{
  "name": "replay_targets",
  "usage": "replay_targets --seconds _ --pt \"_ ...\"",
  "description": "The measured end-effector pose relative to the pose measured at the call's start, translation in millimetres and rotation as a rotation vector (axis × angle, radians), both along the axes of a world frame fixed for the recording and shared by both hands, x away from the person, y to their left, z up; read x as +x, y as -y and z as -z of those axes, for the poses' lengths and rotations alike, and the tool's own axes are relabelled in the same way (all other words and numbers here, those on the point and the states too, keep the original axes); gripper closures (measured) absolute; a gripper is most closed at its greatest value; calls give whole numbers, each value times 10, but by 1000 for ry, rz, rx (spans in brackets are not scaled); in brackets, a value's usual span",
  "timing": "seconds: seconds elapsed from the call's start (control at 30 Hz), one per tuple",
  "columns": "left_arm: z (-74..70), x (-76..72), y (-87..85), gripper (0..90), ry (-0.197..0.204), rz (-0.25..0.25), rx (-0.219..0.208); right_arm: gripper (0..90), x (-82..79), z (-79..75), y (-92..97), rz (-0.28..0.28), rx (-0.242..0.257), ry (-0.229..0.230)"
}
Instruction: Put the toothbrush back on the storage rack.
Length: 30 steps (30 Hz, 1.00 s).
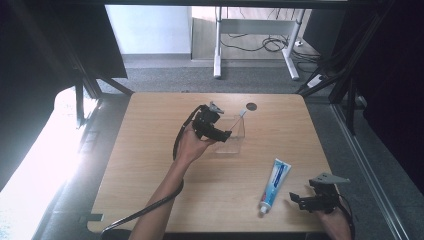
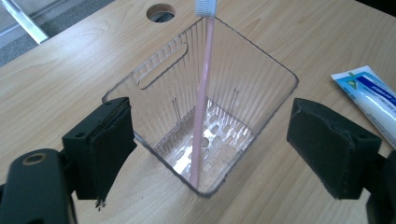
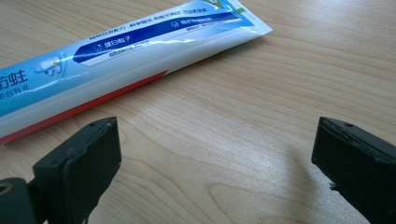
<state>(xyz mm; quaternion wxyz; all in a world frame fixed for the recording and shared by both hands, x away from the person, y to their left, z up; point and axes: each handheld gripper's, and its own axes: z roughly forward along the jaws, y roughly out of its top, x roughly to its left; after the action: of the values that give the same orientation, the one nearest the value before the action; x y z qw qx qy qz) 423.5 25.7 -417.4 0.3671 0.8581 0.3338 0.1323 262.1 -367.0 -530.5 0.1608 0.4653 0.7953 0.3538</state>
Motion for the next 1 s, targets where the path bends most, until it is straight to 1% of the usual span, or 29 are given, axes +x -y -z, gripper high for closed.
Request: replay_targets --seconds 0.1,0.2,0.3,0.37,0.63,0.8,0.9,1.0 --pt "-19 -45 -51 137 3 5 6 17 -1 1 -2 0 -1 -1" --pt "-37 -85 -113 133 4 13 0 18 -1 1 -7 -1 -1 -2" --pt "-46 -129 -168 132 16 18 -10 20 -1 5 -13 -3 -2 -2" --pt "-47 -160 -197 131 25 18 -7 21 -1 5 -18 -3 -1 -5" --pt "-45 -260 -340 130 42 21 -14 23 -1 8 -26 -7 -4 -4" --pt "-34 -342 -434 130 54 23 -26 23 -1 7 -32 -8 -5 -3" --pt "-24 -393 -491 130 65 23 -23 23 -1 9 -35 -9 -6 -2" --pt "-9 -436 -547 130 68 24 -19 22 -1 9 -39 -10 -7 -2"
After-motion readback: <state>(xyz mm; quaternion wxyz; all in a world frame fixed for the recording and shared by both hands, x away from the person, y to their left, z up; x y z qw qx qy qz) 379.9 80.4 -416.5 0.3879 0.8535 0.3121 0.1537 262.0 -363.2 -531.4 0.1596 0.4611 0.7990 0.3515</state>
